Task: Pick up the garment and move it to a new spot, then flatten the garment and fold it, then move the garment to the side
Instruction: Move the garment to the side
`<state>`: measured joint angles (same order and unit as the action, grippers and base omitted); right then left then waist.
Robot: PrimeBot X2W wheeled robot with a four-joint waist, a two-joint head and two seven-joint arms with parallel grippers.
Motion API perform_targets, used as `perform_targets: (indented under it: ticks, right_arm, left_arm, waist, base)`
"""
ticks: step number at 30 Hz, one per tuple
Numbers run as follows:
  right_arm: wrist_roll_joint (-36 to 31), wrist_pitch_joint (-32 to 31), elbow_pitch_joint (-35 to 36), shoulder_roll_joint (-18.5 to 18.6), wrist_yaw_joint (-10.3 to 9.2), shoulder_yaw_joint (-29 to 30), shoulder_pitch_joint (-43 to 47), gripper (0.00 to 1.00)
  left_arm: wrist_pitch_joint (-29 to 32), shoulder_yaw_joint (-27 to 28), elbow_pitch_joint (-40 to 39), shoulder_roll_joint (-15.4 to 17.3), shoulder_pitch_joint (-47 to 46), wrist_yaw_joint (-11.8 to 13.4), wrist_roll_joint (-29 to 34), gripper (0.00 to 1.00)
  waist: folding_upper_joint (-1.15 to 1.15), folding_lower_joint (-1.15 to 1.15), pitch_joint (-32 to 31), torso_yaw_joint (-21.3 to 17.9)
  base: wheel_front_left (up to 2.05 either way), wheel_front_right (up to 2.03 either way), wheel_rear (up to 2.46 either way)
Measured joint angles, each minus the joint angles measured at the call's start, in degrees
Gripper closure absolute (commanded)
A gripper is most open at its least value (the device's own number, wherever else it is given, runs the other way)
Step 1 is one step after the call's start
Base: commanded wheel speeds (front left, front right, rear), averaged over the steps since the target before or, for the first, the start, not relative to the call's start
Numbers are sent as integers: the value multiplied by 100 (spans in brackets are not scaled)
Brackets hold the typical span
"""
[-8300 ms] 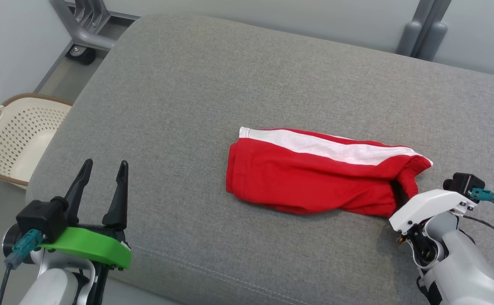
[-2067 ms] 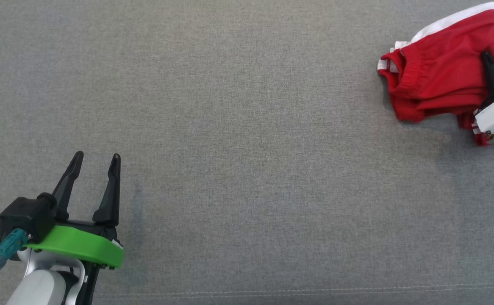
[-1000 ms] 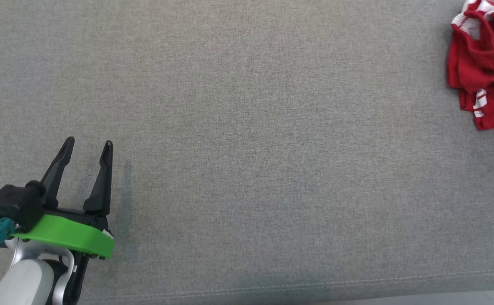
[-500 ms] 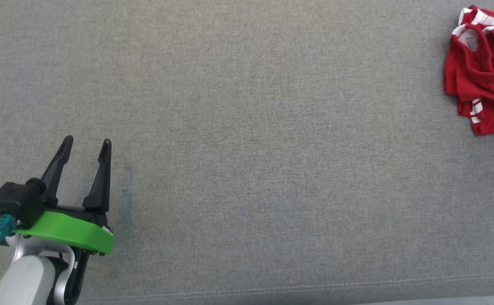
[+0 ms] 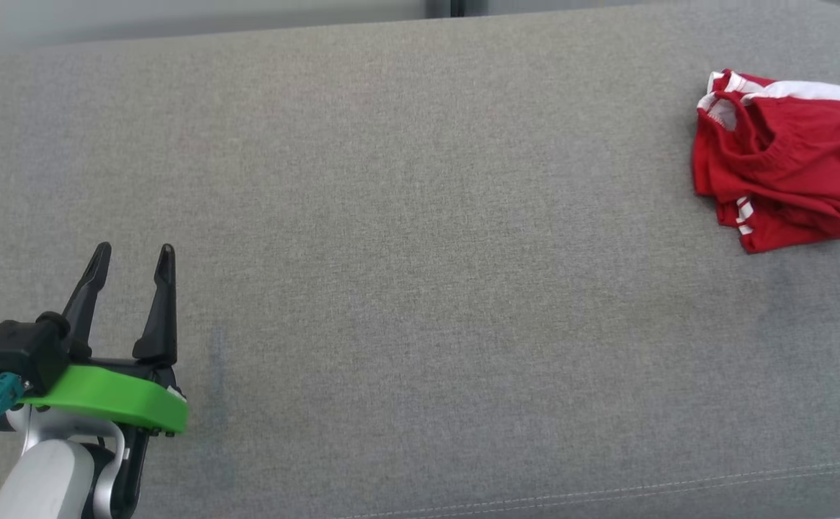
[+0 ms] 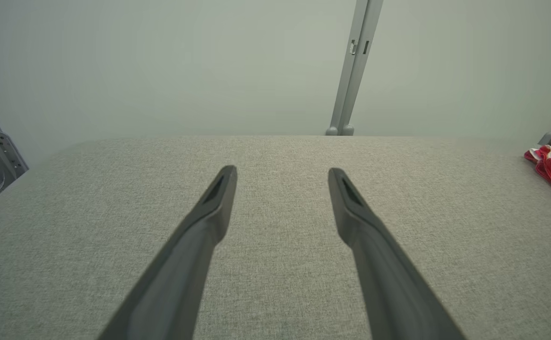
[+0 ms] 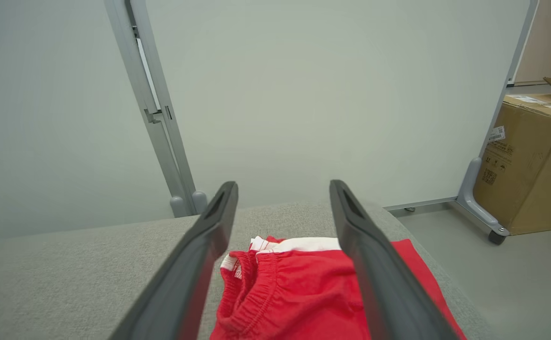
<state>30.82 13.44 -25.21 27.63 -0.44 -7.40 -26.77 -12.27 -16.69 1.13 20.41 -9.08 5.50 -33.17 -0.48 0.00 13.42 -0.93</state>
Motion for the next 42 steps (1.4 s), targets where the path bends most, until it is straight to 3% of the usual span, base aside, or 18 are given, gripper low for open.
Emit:
perform_targets:
  ticks: [19, 26, 42]
  right_arm:
    - [-299, 90, 1429, -570, -14, -402, 1770, 0]
    - [-394, 98, 1786, -797, -70, -543, 2265, 0]
    - [-723, 99, 2570, -816, -73, -435, 2652, 0]
  left_arm:
    - [-92, 48, -1, -337, 600, 16, -91, 0]
    - [-99, 176, -73, -347, 769, 63, -113, 0]
    - [-142, 175, -209, -355, 1039, 64, -73, 0]
  waist:
    - [0, 0, -1100, -109]
    - [0, 0, -1201, -156]
    - [0, 0, -1254, -130]
  base:
    - [0, 0, 0]
    - [0, 0, 0]
    - [0, 0, 0]
